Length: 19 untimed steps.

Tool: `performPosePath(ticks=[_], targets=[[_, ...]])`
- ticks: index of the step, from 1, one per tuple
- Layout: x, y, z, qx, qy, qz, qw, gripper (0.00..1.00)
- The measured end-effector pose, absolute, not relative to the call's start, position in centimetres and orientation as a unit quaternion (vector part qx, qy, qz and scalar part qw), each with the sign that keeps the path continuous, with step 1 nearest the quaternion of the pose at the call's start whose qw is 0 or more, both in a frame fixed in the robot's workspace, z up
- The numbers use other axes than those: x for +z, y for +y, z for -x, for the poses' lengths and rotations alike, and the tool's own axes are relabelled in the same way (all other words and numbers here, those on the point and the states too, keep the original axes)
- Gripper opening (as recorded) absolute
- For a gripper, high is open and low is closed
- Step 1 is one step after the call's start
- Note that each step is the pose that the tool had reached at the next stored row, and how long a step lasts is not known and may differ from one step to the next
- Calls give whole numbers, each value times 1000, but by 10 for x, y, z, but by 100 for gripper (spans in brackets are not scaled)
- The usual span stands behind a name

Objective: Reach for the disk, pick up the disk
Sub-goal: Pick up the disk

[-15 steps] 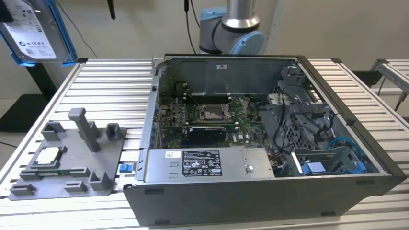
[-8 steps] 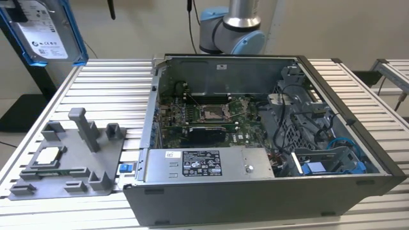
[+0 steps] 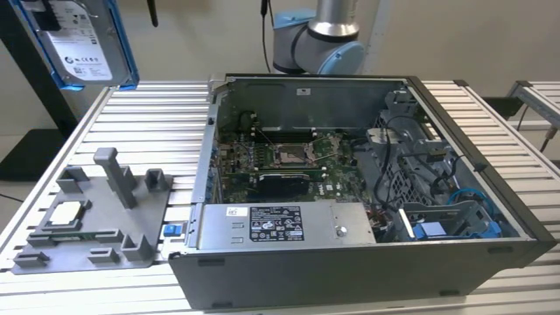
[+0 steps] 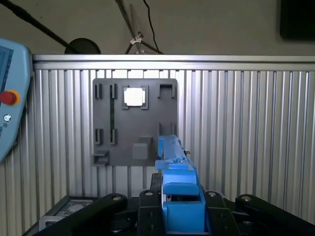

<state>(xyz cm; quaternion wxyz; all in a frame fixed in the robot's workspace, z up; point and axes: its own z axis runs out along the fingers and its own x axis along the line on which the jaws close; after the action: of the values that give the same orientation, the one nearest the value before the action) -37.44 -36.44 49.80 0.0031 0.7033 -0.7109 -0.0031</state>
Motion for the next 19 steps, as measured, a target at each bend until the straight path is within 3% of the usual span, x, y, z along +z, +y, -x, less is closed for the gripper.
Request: performPosePath(ticks=[19], targets=[[498, -364, 302, -5, -710, -704, 5, 0]])
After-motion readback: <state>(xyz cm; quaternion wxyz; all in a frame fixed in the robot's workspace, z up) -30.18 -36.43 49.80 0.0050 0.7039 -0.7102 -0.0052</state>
